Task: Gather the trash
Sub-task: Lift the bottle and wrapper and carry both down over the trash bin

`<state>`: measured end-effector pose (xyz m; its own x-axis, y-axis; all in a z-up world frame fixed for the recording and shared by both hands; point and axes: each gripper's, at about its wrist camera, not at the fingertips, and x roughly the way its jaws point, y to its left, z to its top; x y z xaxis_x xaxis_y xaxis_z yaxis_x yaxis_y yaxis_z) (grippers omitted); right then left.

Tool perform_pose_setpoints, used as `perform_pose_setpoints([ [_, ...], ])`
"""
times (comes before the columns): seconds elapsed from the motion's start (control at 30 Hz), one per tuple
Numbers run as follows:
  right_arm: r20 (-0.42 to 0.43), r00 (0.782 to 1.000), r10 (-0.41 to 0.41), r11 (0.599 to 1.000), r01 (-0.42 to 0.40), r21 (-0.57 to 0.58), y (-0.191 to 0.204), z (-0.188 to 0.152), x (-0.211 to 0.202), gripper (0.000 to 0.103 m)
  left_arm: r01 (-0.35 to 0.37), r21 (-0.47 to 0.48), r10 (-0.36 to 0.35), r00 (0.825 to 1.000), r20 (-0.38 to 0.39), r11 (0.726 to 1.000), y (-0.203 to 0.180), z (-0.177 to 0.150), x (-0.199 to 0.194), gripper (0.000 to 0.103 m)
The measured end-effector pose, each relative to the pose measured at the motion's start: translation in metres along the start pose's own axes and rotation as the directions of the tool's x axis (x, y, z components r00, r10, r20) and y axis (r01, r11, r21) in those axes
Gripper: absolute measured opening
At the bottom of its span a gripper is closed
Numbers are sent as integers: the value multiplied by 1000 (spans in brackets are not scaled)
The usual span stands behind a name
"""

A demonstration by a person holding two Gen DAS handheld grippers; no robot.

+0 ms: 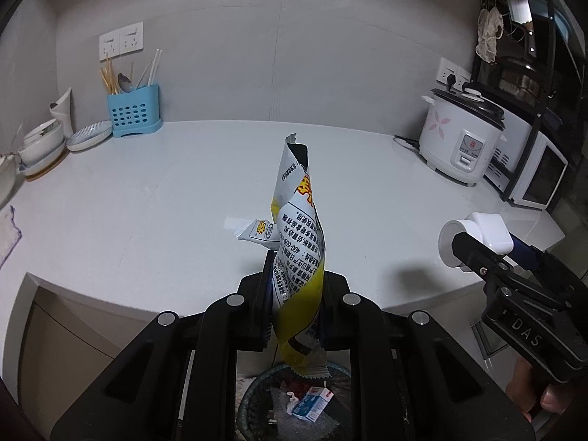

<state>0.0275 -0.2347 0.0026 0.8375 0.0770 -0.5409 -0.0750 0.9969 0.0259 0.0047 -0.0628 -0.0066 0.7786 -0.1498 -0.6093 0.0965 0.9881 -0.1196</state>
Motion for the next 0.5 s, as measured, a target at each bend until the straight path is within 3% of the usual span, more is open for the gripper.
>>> perform_pose_setpoints([
  [0.23,-5,1000,8,1000,-8,-10,7,-41,-22,65,-7,0,7,1000,5,1000,-4,-44,-21,17],
  [0.5,-27,999,37,999,-38,-32,17,-89,-29,65,-20,-5,19,999,-49,1000,4,-100,-14,17],
])
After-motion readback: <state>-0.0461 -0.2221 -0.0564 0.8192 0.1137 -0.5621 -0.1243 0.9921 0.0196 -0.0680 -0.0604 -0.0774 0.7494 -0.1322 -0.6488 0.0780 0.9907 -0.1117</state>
